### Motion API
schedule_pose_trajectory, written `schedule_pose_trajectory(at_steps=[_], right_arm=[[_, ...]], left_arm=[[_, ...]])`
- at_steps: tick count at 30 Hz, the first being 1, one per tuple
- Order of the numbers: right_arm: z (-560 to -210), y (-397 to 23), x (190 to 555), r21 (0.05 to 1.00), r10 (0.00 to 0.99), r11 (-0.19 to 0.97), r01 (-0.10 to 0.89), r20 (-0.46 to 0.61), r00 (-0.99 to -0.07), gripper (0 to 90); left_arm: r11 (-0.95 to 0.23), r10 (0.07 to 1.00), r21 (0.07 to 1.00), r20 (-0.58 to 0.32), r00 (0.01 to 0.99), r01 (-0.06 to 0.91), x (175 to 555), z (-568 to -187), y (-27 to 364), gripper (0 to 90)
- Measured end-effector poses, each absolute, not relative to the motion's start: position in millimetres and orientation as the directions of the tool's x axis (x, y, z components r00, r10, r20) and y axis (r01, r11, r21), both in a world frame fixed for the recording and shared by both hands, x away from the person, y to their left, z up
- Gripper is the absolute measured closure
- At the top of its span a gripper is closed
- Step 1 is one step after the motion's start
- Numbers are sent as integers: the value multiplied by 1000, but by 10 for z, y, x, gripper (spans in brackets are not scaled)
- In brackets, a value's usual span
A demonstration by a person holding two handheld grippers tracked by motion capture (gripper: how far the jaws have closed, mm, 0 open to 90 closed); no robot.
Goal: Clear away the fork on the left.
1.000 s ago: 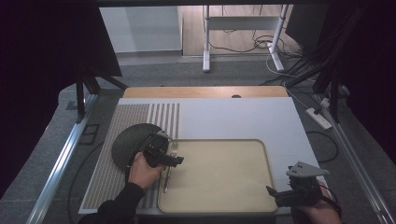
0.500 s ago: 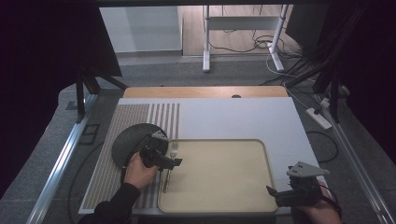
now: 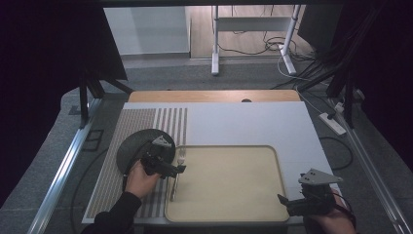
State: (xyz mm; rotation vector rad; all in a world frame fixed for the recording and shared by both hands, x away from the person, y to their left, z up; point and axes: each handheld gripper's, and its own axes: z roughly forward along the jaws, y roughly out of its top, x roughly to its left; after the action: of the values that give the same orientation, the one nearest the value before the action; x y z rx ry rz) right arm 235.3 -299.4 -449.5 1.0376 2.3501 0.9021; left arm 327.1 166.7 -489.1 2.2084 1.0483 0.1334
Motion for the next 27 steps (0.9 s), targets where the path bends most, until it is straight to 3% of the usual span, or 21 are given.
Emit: schedule_pose_trajectory(at_steps=[13, 27], right_arm=[[-4493, -3009, 2364, 706, 775, 496, 506, -96, -625, 0], [-4488, -3029, 2375, 715, 784, 470, 518, -69, -616, 0]], left_arm=[[-376, 718, 654, -241, 652, 656, 3169, -4808, 1895, 0], [-353, 754, 670, -209, 623, 653, 2980, -4759, 2060, 0]])
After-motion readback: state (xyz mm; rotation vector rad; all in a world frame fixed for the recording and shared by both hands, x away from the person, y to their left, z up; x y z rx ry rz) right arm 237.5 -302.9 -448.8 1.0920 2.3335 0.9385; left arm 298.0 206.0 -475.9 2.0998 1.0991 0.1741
